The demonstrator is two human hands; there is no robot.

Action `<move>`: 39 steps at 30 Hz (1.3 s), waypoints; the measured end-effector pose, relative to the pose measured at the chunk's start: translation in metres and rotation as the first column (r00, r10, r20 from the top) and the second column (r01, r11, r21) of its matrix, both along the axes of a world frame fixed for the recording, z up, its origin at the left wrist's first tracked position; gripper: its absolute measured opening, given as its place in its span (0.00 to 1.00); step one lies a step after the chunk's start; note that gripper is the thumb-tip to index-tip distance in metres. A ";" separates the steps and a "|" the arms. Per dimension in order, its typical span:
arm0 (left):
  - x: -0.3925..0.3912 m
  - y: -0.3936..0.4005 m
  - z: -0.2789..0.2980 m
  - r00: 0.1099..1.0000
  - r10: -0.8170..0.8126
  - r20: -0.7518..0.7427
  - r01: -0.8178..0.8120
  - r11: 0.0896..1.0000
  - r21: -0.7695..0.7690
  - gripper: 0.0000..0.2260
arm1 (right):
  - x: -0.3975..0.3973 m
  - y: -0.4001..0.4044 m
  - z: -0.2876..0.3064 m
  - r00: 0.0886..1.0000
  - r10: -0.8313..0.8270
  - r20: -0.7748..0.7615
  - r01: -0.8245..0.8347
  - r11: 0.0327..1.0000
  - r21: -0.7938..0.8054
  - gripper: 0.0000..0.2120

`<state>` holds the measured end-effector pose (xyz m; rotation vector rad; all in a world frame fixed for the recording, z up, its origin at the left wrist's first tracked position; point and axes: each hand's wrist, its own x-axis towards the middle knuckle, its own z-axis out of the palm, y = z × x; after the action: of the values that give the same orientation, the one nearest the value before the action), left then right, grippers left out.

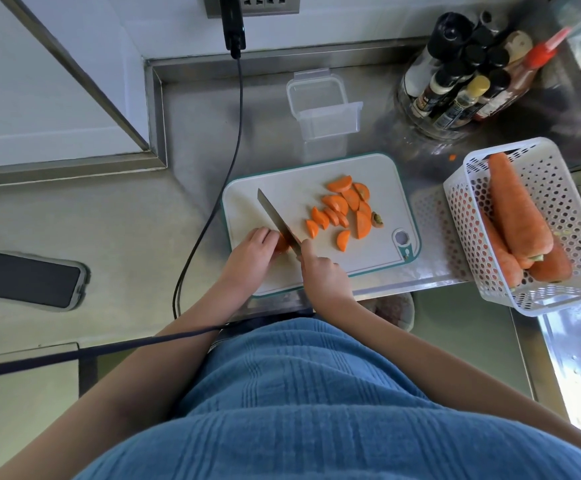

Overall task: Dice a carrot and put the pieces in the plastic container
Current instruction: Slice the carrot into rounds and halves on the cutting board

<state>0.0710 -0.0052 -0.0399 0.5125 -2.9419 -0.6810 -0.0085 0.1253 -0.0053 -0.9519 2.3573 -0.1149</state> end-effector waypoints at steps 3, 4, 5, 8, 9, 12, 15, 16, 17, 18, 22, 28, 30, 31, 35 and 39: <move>0.001 -0.001 -0.001 1.000 0.003 0.002 -0.003 1.000 -0.007 0.10 | 0.001 -0.006 -0.006 1.000 0.017 -0.020 -0.017 1.000 0.027 0.12; 0.001 -0.001 -0.001 1.000 0.003 0.002 -0.003 1.000 -0.006 0.10 | 0.001 -0.006 -0.007 1.000 0.019 -0.022 -0.018 1.000 0.026 0.12; 0.001 0.000 -0.002 1.000 0.004 0.002 -0.004 1.000 -0.003 0.10 | 0.000 -0.006 -0.008 0.999 0.019 -0.027 -0.018 0.999 0.027 0.11; 0.003 -0.001 -0.004 1.000 0.015 0.001 -0.015 1.000 0.010 0.11 | -0.004 -0.001 -0.009 1.000 0.014 -0.026 -0.014 1.000 0.002 0.10; 0.004 -0.002 -0.005 1.000 0.016 -0.003 -0.016 1.000 0.015 0.11 | -0.004 0.001 -0.007 1.000 0.002 -0.017 -0.002 1.000 -0.013 0.09; 0.004 -0.003 -0.004 1.000 0.020 -0.020 -0.019 0.999 0.040 0.11 | -0.008 0.007 0.000 0.998 -0.066 0.024 0.068 0.996 -0.055 0.11; 0.003 -0.003 -0.001 0.999 0.009 -0.031 -0.008 0.999 0.035 0.11 | -0.008 0.007 0.005 0.995 -0.095 0.028 0.097 0.991 -0.089 0.13; 0.003 -0.003 -0.001 0.999 0.004 -0.034 -0.003 1.000 0.030 0.11 | -0.006 0.006 0.006 0.996 -0.088 0.023 0.089 0.991 -0.095 0.14; 0.002 -0.003 -0.001 0.999 0.000 -0.040 0.001 1.000 0.026 0.11 | -0.005 0.004 0.006 0.997 -0.074 0.017 0.075 0.992 -0.102 0.14; 0.002 -0.003 -0.001 0.999 0.000 -0.045 0.001 1.000 0.023 0.11 | -0.003 0.002 0.005 0.998 -0.058 0.008 0.059 0.992 -0.108 0.14; 0.002 -0.004 -0.001 0.999 -0.004 -0.041 0.006 0.999 0.032 0.11 | -0.001 -0.001 0.002 0.999 -0.004 -0.034 0.000 0.995 -0.104 0.13; 0.002 -0.005 -0.003 0.999 0.006 -0.040 -0.004 0.999 0.047 0.11 | -0.001 -0.002 0.001 1.000 0.005 -0.031 -0.007 0.998 -0.068 0.13; 0.002 -0.005 -0.002 0.999 0.005 -0.040 -0.003 0.998 0.056 0.11 | -0.002 -0.002 0.001 0.999 0.017 -0.040 -0.020 0.998 -0.057 0.13; 0.002 -0.005 -0.002 0.999 0.005 -0.039 -0.003 0.998 0.059 0.11 | -0.002 -0.002 0.000 0.999 0.027 -0.040 -0.029 0.998 -0.046 0.13; 0.003 -0.005 -0.005 1.000 0.006 -0.008 -0.006 0.999 0.050 0.11 | -0.002 -0.004 -0.002 0.998 0.051 -0.025 -0.049 0.997 0.066 0.13; 0.003 -0.006 -0.008 1.000 0.015 -0.017 -0.014 0.998 0.054 0.11 | -0.006 -0.003 -0.006 1.000 0.023 -0.008 -0.023 0.997 0.068 0.12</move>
<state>0.0735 -0.0109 -0.0477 0.5289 -2.9079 -0.7612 -0.0142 0.1221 -0.0113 -0.9482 2.3418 -0.0218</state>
